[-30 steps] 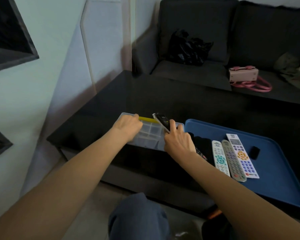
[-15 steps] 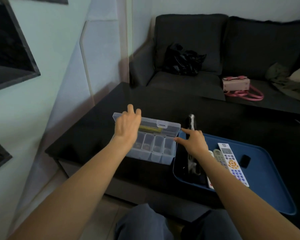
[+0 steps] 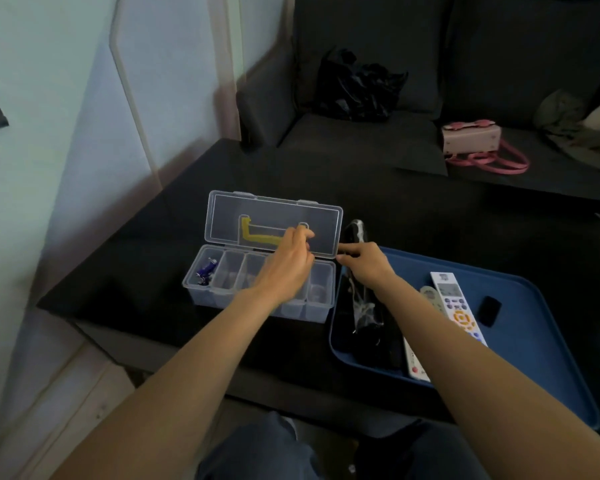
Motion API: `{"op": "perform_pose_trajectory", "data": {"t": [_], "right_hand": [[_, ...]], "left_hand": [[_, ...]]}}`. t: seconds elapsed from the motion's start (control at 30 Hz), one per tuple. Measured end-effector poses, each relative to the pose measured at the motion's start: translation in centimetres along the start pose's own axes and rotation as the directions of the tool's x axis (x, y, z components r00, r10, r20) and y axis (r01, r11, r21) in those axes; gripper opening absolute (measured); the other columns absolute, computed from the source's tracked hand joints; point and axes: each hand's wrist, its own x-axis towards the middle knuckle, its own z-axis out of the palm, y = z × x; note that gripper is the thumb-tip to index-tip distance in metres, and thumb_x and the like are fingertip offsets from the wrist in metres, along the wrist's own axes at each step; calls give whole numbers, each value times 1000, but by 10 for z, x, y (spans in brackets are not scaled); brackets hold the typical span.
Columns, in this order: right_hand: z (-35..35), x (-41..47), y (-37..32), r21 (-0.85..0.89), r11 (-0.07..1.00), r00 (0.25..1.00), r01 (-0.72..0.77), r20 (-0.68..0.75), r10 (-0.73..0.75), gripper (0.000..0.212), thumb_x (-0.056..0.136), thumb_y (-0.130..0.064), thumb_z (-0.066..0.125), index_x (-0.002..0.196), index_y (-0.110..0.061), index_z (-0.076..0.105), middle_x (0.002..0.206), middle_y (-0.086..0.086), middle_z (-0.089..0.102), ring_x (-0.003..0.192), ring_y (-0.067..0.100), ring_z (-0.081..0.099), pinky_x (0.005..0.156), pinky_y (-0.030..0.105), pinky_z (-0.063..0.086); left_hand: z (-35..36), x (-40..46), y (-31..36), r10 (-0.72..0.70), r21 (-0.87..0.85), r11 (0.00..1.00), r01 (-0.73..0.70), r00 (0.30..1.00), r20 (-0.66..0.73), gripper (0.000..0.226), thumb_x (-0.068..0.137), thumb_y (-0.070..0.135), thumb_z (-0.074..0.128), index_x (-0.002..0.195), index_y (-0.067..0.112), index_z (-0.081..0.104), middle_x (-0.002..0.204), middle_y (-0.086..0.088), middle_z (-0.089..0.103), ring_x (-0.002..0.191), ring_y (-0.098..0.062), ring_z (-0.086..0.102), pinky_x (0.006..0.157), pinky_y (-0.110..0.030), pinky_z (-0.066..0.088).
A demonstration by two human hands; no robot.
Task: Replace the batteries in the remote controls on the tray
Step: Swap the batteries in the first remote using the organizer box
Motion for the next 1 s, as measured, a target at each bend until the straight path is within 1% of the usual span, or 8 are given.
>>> {"op": "perform_pose_trajectory", "data": {"t": [0.07,0.17,0.3,0.43,0.53,0.6,0.8,1.0], "right_hand": [[0,-1,4,-1,1000,1000,8,11,-8,36,96,-14,52,130,-19,57,75,0,60,65,11,54,62,23,45],[-2,-5,13,42,999,1000,5,-27,-4,41,95,-12,53,135,-21,52,117,12,63,100,23,63,86,34,51],[-4,-14,25,188,982,999,-23,-20,28,42,94,-7,52,133,-24,55,116,13,62,97,25,65,88,40,54],[-3,-21,23,267,964,1000,-13,-11,16,43,93,-4,54,132,-23,56,122,12,59,97,24,65,88,46,54],[-3,-27,17,287,958,1000,7,-28,1,41,93,-2,51,130,-21,58,110,14,65,89,25,65,85,48,55],[-3,-32,12,288,957,1000,28,-21,-23,42,93,-1,49,128,-22,60,101,15,68,83,24,65,84,47,55],[4,-52,-14,325,927,978,186,32,-207,60,92,2,51,140,-33,43,122,1,57,103,25,64,92,44,52],[43,-61,-55,493,858,965,144,121,-231,86,91,3,54,150,-40,8,139,3,42,105,30,63,87,51,53]], "left_hand": [[2,2,3,-46,-84,995,57,991,122,37,100,12,31,136,7,30,125,-12,49,103,-15,47,83,-24,35],[3,5,3,-138,-113,981,156,979,150,30,98,11,38,128,8,41,112,-5,61,98,-15,56,75,-22,37],[2,5,7,-268,-179,936,303,944,194,36,94,10,50,129,9,45,109,-9,64,82,-11,63,63,-17,47],[0,4,23,-269,-60,956,286,940,209,47,92,17,54,135,8,41,124,-12,57,109,-22,58,87,-32,47],[0,2,31,-265,-9,962,272,942,207,45,94,15,50,137,9,39,134,-11,49,120,-25,50,93,-33,42],[-1,0,32,-261,-18,963,269,947,186,42,93,10,49,135,10,42,136,-11,48,120,-24,50,94,-34,44],[-20,-17,14,-293,-134,949,287,956,-30,26,93,7,47,115,9,59,121,-8,60,110,-23,56,92,-32,45],[-63,-47,-30,-329,54,934,353,909,-255,25,95,15,48,116,12,61,121,-8,57,108,-23,55,83,-33,45]]}}
